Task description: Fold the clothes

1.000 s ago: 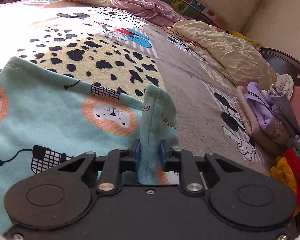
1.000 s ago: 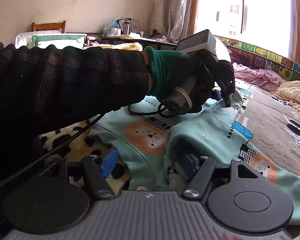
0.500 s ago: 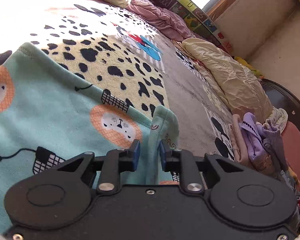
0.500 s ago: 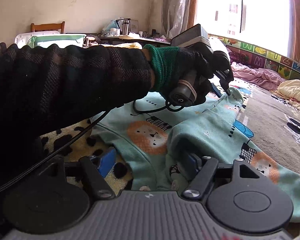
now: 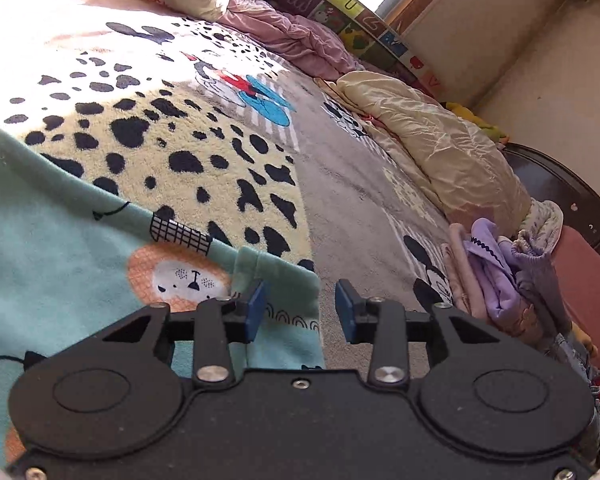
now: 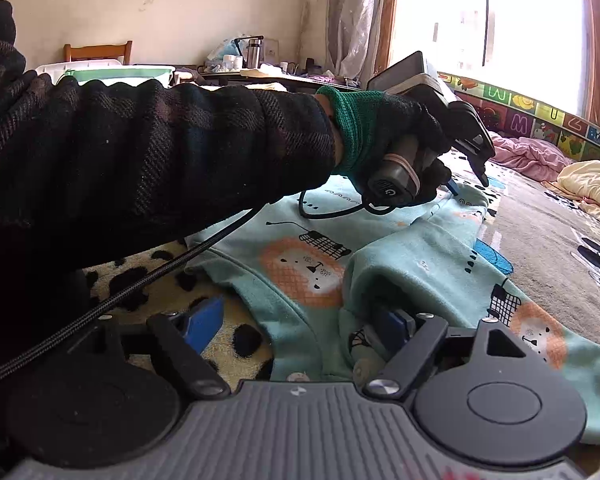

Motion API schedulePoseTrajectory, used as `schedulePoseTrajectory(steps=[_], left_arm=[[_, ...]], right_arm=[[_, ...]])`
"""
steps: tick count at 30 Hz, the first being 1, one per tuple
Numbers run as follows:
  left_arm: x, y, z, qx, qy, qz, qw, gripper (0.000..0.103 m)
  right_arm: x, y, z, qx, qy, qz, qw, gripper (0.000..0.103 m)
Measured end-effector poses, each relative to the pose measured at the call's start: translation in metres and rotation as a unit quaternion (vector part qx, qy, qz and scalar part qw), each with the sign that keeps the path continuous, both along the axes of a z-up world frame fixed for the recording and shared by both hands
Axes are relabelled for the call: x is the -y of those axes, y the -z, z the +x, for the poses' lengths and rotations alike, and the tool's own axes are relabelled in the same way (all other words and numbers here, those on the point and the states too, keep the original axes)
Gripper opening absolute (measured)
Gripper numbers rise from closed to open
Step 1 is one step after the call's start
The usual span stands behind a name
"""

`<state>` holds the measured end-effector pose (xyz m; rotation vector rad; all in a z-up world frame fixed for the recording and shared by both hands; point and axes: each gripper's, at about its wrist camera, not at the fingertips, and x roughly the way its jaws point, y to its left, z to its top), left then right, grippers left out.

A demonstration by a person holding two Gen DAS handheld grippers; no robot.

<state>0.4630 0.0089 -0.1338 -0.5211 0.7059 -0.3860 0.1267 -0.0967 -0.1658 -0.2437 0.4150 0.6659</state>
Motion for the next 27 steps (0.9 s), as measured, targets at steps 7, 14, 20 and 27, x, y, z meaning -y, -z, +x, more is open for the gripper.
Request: schedulePoseTrajectory(steps=[7, 14, 20, 27], left_arm=[[0.000, -0.032, -0.024, 0.028, 0.014, 0.055, 0.9980, 0.040], [0.061, -0.092, -0.128, 0.134, 0.223, 0.107, 0.9596, 0.044], [0.125, -0.067, -0.208, 0.146, 0.389, 0.180, 0.8916, 0.044], [0.157, -0.016, -0.256, 0.144, 0.390, 0.290, 0.8618, 0.044]], right_arm=[[0.002, -0.007, -0.007, 0.014, 0.009, -0.002, 1.000, 0.079], [0.028, -0.019, -0.035, -0.004, 0.013, -0.011, 1.000, 0.079], [0.074, -0.032, -0.064, -0.033, 0.018, -0.008, 0.999, 0.079], [0.093, -0.024, -0.076, -0.100, 0.013, 0.006, 0.995, 0.079]])
